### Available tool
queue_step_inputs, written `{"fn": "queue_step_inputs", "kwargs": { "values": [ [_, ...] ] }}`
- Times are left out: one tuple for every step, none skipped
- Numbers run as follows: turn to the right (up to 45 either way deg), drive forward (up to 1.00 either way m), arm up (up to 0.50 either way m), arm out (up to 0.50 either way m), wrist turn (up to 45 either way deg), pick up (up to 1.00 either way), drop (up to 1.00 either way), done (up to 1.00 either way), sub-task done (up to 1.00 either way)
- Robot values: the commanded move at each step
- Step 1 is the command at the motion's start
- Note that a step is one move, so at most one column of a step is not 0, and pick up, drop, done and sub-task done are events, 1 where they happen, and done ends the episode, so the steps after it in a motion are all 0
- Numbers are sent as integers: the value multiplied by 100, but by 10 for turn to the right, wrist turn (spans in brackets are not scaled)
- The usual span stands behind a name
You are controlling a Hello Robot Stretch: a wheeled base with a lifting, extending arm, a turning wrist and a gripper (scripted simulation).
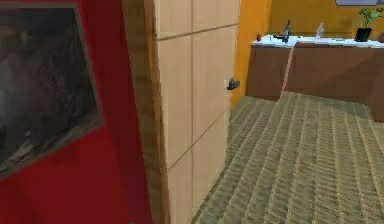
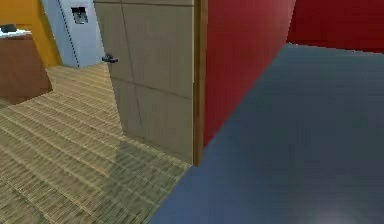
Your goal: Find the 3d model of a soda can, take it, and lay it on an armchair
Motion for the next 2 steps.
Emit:
{"fn": "queue_step_inputs", "kwargs": {
  "values": [
    [390,0,0,0,0,0,0,0,0],
    [0,40,0,0,0,0,0,0,0]
  ]
}}
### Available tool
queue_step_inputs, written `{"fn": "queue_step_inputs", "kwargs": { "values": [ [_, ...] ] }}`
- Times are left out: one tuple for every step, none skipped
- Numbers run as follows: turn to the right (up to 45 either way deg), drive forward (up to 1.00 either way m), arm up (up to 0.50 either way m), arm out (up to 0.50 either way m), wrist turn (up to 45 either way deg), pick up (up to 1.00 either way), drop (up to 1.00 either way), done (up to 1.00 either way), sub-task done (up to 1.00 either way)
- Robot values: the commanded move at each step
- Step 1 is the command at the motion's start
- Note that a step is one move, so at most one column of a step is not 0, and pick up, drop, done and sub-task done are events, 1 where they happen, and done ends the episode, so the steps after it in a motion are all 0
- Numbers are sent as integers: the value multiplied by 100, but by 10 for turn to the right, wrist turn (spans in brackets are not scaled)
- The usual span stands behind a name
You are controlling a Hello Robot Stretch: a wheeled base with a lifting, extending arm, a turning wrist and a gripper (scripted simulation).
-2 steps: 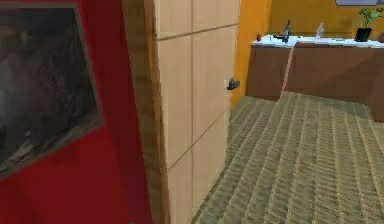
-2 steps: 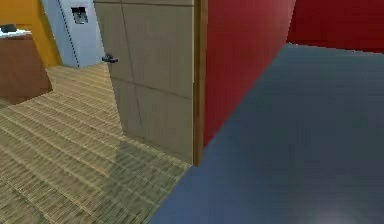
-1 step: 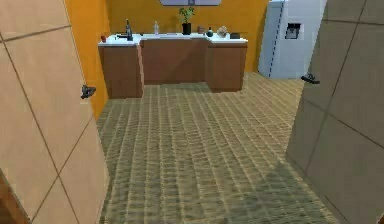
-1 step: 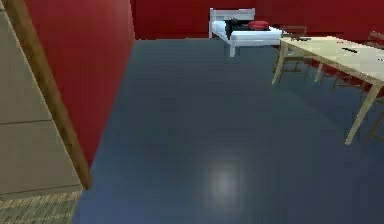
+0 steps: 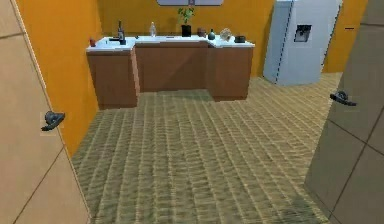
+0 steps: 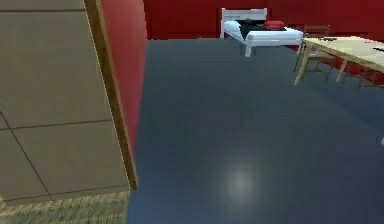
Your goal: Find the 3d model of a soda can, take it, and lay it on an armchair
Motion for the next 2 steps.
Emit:
{"fn": "queue_step_inputs", "kwargs": {
  "values": [
    [-60,0,0,0,0,0,0,0,0],
    [-30,0,0,0,0,0,0,0,0]
  ]
}}
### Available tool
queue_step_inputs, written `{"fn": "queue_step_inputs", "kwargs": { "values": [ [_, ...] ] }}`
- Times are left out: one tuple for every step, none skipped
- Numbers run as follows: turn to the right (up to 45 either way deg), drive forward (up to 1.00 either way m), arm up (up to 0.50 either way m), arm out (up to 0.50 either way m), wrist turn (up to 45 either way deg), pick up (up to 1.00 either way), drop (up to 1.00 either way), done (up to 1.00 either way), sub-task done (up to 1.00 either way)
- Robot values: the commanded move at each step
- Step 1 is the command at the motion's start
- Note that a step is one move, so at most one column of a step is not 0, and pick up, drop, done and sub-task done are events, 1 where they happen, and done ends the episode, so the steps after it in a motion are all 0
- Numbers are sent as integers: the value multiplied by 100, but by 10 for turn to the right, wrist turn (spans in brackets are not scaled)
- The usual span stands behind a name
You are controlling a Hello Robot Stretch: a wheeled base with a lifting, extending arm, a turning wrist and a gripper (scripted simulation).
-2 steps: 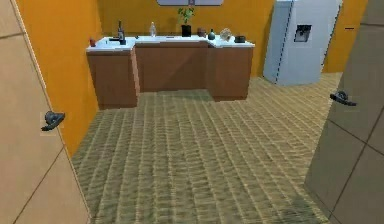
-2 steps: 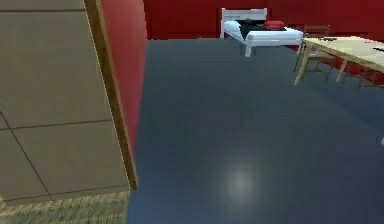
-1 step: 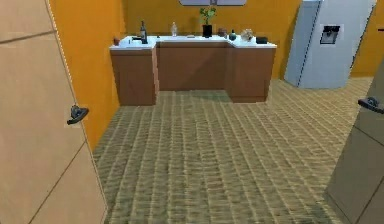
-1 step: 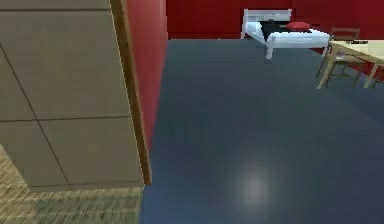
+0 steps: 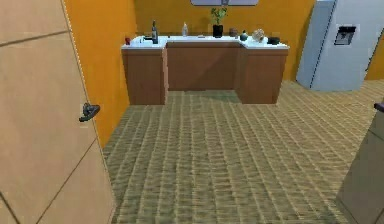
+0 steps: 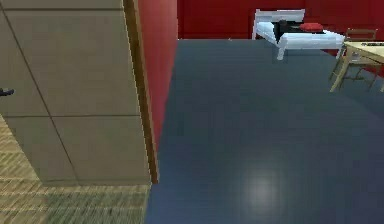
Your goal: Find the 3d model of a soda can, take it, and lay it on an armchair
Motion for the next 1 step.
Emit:
{"fn": "queue_step_inputs", "kwargs": {
  "values": [
    [-450,0,0,0,0,0,0,0,0]
  ]
}}
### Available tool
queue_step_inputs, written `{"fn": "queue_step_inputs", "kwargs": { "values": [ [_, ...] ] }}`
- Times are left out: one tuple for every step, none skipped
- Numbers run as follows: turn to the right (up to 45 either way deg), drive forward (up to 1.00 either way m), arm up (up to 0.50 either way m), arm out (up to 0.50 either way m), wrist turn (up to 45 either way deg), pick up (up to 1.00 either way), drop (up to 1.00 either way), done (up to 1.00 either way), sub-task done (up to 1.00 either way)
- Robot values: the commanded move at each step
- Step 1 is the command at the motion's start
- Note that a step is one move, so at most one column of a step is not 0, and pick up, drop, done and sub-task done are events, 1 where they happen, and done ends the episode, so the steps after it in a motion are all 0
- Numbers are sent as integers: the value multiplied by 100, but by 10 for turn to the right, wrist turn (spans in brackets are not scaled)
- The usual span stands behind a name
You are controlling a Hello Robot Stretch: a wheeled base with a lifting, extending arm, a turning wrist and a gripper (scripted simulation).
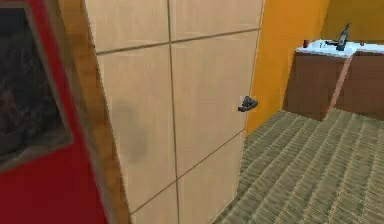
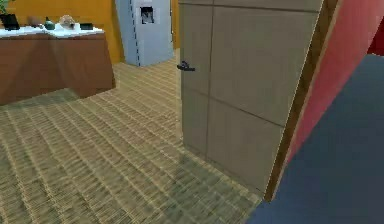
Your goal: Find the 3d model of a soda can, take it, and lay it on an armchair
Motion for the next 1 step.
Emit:
{"fn": "queue_step_inputs", "kwargs": {
  "values": [
    [-450,0,0,0,0,0,0,0,0]
  ]
}}
